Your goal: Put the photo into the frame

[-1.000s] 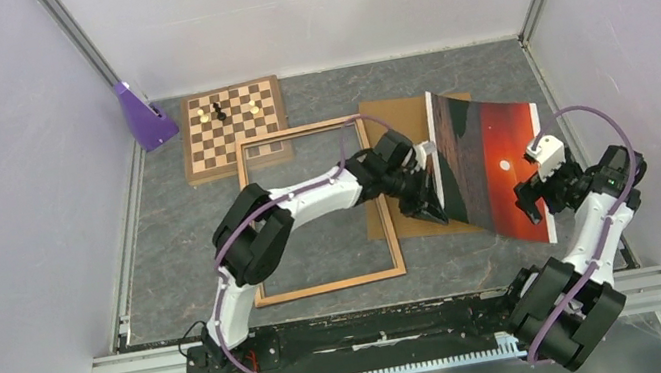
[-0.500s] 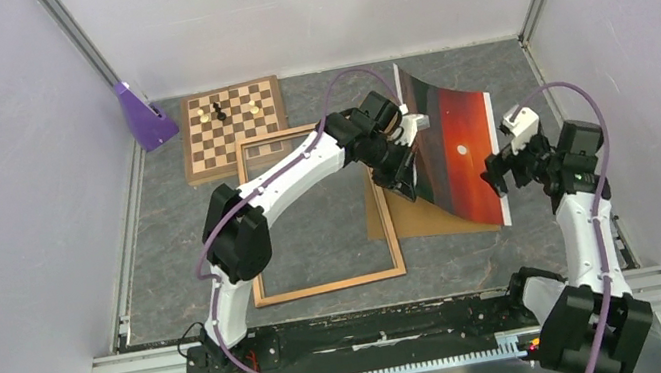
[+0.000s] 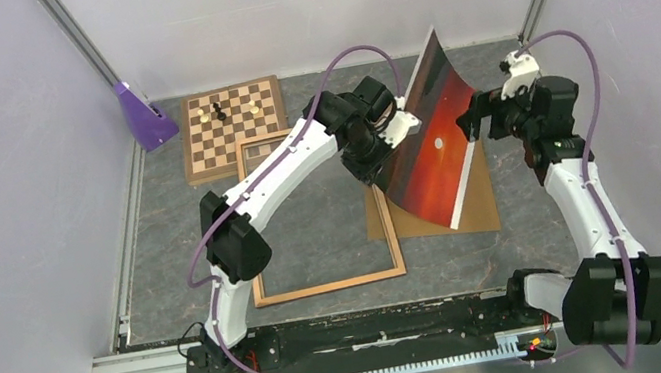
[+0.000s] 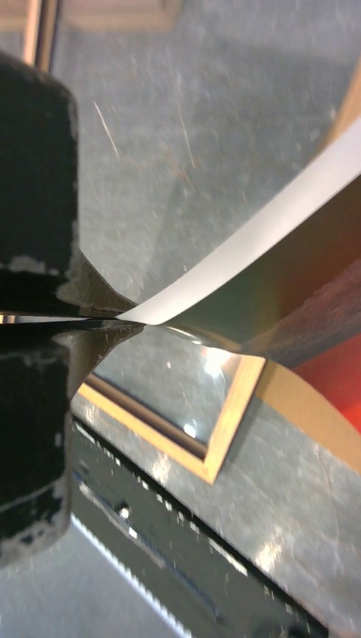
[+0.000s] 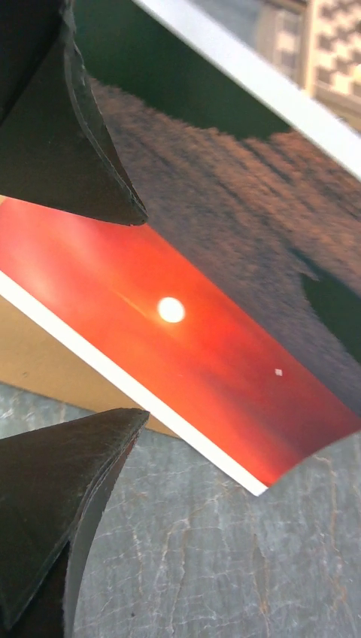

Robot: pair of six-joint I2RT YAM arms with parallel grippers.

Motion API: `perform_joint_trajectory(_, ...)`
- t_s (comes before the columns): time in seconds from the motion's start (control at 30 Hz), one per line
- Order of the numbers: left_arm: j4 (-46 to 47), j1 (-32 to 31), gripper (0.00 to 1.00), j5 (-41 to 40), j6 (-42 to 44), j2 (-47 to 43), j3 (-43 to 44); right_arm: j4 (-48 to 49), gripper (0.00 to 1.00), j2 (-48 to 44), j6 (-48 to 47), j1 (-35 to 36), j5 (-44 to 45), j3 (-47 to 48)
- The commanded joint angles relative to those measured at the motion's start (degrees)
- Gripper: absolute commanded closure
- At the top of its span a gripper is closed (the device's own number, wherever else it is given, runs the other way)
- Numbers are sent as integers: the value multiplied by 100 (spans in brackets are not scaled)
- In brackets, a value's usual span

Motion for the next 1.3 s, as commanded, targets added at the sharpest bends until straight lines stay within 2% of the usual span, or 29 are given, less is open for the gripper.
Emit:
perform_joint_trajectory(0.0,-366,-19,98,-997,723,-258,548,639,5,144,1397,99,322,586)
perform_joint_trajectory(0.2,-395,-183,98,-1459,815,-248,719,801,7,698,2470,402,450,1253)
perform_joint_trajectory(0.53,-37,-493,98,-1866,639,-214,489,1059,7,1310,3319,745,1056,1678)
perform_joint_trajectory(0.7,93,-631,98,-2108,586,-145,389,988,8,1454,3409,787,1136,1753)
perform_joint_trajectory(0.97,496,-856,98,-2945,577,-82,162,878,11,1372,3461,815,1324,1595)
perform_joint_trajectory(1.27,912,-1089,98,-3993,709,-101,-89,970,20,989,3450,790,1503,961)
